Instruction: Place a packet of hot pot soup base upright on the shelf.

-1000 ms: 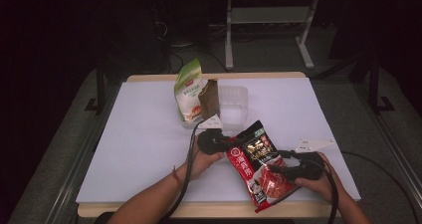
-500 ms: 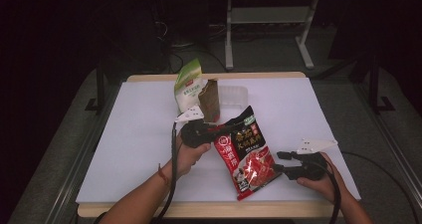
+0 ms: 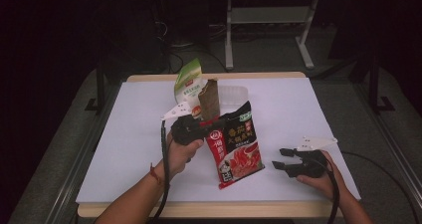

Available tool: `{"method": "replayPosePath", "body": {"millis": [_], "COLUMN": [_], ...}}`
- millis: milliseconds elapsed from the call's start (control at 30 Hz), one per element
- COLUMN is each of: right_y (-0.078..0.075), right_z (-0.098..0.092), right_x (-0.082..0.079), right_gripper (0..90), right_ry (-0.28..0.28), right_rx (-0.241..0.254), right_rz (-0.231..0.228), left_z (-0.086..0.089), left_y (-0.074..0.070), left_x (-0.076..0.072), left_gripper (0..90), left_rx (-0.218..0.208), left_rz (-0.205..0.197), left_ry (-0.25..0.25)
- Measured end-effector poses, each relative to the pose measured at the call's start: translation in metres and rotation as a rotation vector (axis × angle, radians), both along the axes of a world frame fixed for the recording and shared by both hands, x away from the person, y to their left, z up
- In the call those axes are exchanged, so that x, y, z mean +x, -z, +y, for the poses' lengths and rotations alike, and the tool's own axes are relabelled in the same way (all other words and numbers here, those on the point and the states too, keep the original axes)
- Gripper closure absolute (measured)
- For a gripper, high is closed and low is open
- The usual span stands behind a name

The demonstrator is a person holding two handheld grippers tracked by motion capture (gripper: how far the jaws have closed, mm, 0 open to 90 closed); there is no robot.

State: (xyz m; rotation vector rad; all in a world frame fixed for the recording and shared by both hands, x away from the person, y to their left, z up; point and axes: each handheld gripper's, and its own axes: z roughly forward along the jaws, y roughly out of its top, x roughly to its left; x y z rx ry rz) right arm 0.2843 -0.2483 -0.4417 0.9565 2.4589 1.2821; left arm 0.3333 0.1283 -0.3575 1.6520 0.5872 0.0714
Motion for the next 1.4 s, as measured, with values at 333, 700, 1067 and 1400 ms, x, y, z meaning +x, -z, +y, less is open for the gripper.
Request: {"method": "replayPosePath", "body": {"millis": [333,700,1067,1400], "right_y": [0.001,0.002,0.002,0.001], "right_z": [-0.007,-0.010,-0.013,-0.018], "right_x": [0.003,0.005,0.006,0.000], "right_gripper": [35.0,33.6,32.7,32.7], "right_ry": [0.050,0.067,0.082,0.097], "right_rx": [0.006,0.017,0.029,0.024], "right_rz": [-0.001,-0.001,0.002,-0.008], "left_z": [0.016,0.024,0.021,-0.001], "left_y": [-0.013,-0.033,-0.064,-0.077], "left_x": [-0.003,-0.005,0.007,0.031], "left_gripper": [89.4,89.5,89.5,89.5], "left_rx": [-0.076,-0.146,-0.211,-0.196], "left_rz": [-0.013,-0.036,-0.078,-0.071], "left_ry": [-0.030,-0.057,-0.135,-0.198]}}
